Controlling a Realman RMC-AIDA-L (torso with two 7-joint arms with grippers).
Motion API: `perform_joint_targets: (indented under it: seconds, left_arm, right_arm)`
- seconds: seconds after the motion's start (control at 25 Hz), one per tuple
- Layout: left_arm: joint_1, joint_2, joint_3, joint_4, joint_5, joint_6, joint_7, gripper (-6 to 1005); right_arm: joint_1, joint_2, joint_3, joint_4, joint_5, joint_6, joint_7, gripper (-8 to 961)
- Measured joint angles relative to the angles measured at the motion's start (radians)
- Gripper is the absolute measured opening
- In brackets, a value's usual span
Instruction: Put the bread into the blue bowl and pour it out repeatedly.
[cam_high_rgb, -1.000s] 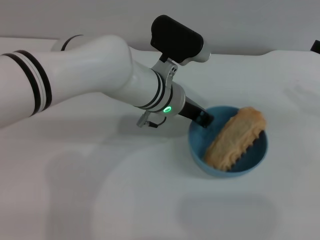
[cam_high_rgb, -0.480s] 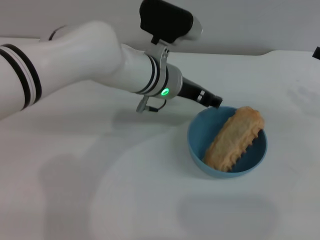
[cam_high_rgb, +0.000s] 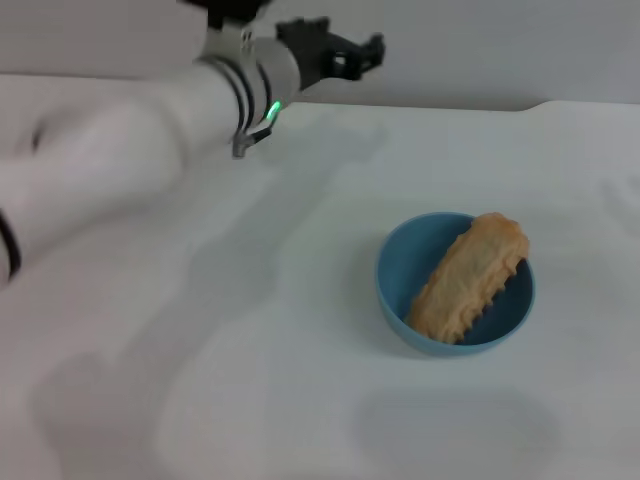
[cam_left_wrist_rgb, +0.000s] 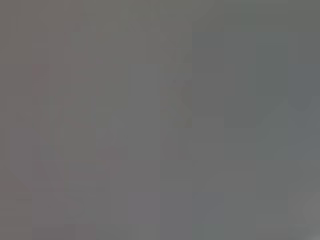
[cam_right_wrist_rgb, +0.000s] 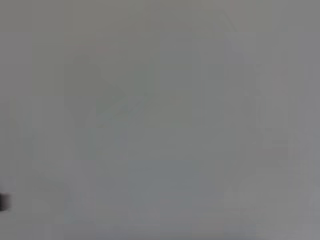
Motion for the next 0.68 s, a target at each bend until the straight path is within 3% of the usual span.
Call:
perform_joint_targets:
  seconds: [0.04,0.08,0.16,0.28,0.52,0.68]
  left_arm:
    - [0.000,0.000,0.000,0.000,0.000,0.000,0.000,687]
    - [0.041,-0.001,0.081,-0.018,-0.001,-0.192,-0.007,687]
    - [0.062,-0.002,0.119,-0.036,-0.001,-0.296,-0.008,689]
    - [0.081,-0.006,0.246,-0.130,-0.003,-0.561,-0.048,691]
    - [0.076,-0.007,0.297,-0.213,-0.004,-0.640,-0.158,691]
    - [0.076,-0.007,0.302,-0.235,-0.005,-0.643,-0.197,691]
  right_arm:
    - [-0.001,0.002,0.000,0.087,0.162,0.073,-0.213,502]
    - [-0.001,0.002,0.000,0.087,0.162,0.073,-0.213,502]
    - [0.003,0.002,0.000,0.176,0.348,0.122,-0.441,502]
    - [0.012,0.000,0.000,0.323,0.707,0.128,-0.835,502]
    - [0.017,0.001,0.000,0.421,0.947,0.086,-0.996,502]
    - [0.008,0.001,0.000,0.441,0.987,0.070,-0.999,502]
